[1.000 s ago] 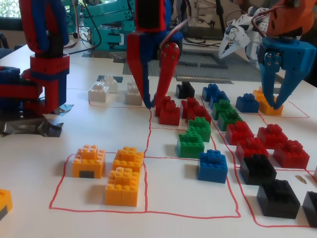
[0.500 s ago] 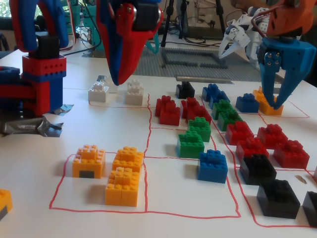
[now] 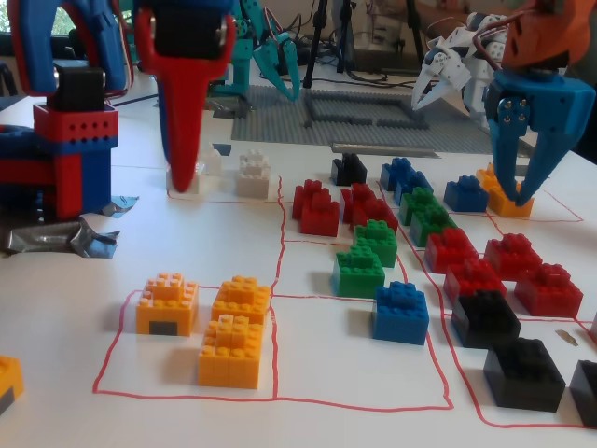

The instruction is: Grab the block and put it in the grey marker

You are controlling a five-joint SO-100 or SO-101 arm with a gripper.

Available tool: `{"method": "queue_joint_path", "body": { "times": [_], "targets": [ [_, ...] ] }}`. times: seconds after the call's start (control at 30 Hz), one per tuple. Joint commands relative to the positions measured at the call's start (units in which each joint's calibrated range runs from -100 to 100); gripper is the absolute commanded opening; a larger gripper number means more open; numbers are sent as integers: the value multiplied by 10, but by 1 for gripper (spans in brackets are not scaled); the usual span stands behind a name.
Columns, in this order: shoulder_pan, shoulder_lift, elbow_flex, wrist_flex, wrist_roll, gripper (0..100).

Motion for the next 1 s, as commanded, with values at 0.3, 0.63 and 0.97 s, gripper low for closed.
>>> {"method": "queue_joint_path", "body": {
  "times": [0.3, 0.63, 0.97],
  "targets": [
    [23, -4, 37, -39, -34, 25],
    [42, 37, 86, -110, -36, 25],
    [64, 53, 126, -161, -33, 24]
  ]
}}
